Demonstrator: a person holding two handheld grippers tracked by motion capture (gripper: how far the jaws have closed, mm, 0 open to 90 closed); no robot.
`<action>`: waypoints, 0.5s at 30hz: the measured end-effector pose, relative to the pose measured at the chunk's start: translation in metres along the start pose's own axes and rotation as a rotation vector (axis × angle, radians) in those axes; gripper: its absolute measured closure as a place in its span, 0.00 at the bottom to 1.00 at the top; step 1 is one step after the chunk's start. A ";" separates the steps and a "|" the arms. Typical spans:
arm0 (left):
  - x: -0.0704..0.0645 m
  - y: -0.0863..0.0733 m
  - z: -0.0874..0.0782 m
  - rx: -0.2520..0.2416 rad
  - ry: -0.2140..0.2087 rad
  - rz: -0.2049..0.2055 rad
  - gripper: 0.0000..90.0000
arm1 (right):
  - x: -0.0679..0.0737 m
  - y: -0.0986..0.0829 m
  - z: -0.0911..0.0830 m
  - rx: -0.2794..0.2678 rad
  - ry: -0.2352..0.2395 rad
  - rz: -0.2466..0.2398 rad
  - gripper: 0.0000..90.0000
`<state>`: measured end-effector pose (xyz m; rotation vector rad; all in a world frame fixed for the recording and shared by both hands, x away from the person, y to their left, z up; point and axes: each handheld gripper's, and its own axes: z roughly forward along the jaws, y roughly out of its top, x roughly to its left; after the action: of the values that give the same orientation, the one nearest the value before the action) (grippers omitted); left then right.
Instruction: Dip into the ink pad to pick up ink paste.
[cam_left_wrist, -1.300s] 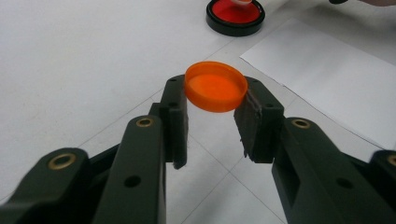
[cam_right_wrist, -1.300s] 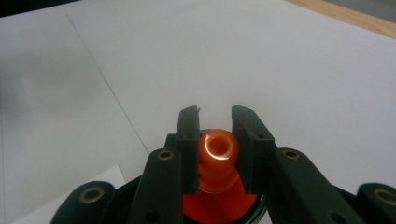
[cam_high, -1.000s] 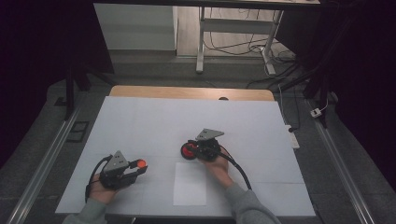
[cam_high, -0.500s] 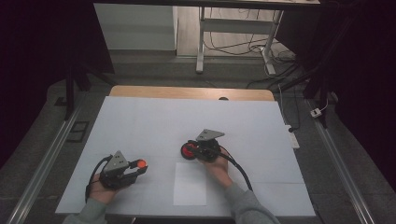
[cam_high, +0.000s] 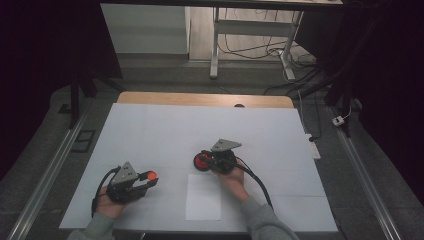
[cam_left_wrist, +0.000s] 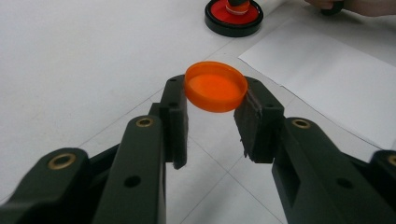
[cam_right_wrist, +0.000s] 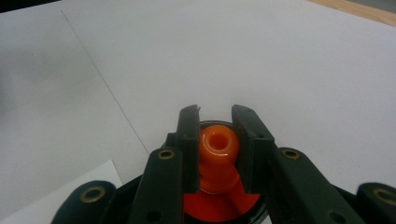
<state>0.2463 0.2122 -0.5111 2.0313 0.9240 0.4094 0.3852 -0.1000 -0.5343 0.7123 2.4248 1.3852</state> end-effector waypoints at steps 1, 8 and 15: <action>0.000 0.000 0.000 -0.001 -0.001 -0.001 0.72 | 0.000 0.000 0.000 -0.002 -0.004 -0.001 0.81; -0.001 0.000 0.000 0.001 -0.001 0.005 0.72 | 0.001 0.000 0.000 0.000 -0.006 -0.007 0.81; -0.001 0.001 0.000 -0.003 0.001 0.002 0.72 | -0.002 0.000 -0.001 -0.002 0.008 0.012 0.81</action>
<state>0.2461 0.2115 -0.5105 2.0302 0.9213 0.4127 0.3863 -0.1014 -0.5340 0.7232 2.4290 1.3973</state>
